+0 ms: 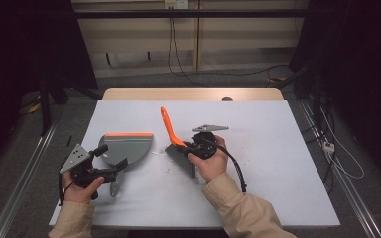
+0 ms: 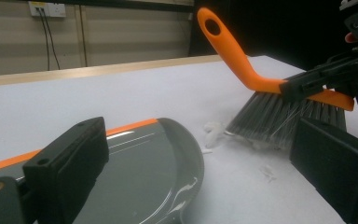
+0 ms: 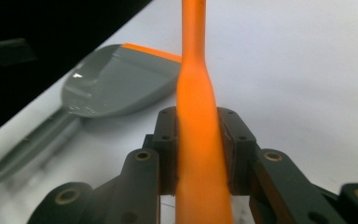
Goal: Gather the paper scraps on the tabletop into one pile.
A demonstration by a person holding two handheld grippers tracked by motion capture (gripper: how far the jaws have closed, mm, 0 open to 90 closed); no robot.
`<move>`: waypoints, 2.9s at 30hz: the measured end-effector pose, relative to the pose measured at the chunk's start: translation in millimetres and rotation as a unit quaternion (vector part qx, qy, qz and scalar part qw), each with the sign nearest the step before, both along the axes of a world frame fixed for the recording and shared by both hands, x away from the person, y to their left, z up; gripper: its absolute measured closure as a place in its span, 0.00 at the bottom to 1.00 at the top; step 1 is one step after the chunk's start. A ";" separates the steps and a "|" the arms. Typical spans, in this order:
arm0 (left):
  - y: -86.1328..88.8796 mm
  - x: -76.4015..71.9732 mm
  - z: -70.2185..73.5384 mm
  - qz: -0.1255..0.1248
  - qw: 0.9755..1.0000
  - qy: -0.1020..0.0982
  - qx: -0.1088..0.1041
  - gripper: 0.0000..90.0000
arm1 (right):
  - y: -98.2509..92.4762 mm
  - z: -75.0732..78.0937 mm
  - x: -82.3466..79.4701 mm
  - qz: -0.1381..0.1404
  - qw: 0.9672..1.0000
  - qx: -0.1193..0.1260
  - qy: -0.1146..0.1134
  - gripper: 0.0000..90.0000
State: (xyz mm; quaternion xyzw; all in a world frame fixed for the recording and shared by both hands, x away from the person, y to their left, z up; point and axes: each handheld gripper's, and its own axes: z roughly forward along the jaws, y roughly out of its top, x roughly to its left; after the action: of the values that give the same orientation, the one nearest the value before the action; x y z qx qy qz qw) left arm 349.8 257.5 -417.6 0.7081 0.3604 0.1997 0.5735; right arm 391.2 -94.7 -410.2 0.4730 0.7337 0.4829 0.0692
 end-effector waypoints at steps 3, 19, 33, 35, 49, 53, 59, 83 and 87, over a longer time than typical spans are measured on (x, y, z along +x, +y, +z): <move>0.4 0.3 -0.3 0.001 1.000 0.000 -0.002 0.05 | 12.3 2.5 -0.4 0.009 1.000 0.008 -0.005 0.80; 1.0 0.2 -0.8 0.001 1.000 0.002 -0.003 0.05 | 44.6 -25.4 18.3 -0.003 0.998 0.029 0.053 0.80; -1.3 1.3 -2.1 0.000 1.000 0.002 0.002 0.05 | -10.8 -15.8 18.3 -0.058 0.998 -0.021 0.034 0.80; -1.9 1.8 -2.4 0.000 1.000 0.003 0.001 0.05 | -16.8 -15.4 19.6 -0.065 0.997 -0.021 0.033 0.80; -1.5 2.4 -1.9 -0.001 1.000 0.002 0.003 0.05 | 5.7 2.1 22.5 -0.040 0.999 0.022 0.014 0.80; -1.6 2.4 -2.0 0.000 1.000 0.002 -0.002 0.05 | 23.6 -6.7 29.4 -0.035 0.999 0.032 0.026 0.80; 0.2 2.3 -1.7 0.002 1.000 0.002 -0.004 0.05 | 32.5 -18.0 36.3 -0.036 0.998 0.008 0.043 0.80; -0.4 2.2 -2.2 0.000 1.000 0.002 0.004 0.05 | -9.2 16.5 19.6 0.067 0.997 0.022 -0.012 0.80; -0.1 2.2 -2.0 0.001 1.000 0.002 0.001 0.05 | -8.8 13.9 9.0 0.112 0.993 0.026 -0.012 0.80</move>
State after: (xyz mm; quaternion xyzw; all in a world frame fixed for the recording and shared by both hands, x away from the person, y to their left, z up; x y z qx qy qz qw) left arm 352.0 257.4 -419.6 0.7085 0.3624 0.1995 0.5717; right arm 400.2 -103.5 -396.3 0.3842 0.7685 0.5115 0.0113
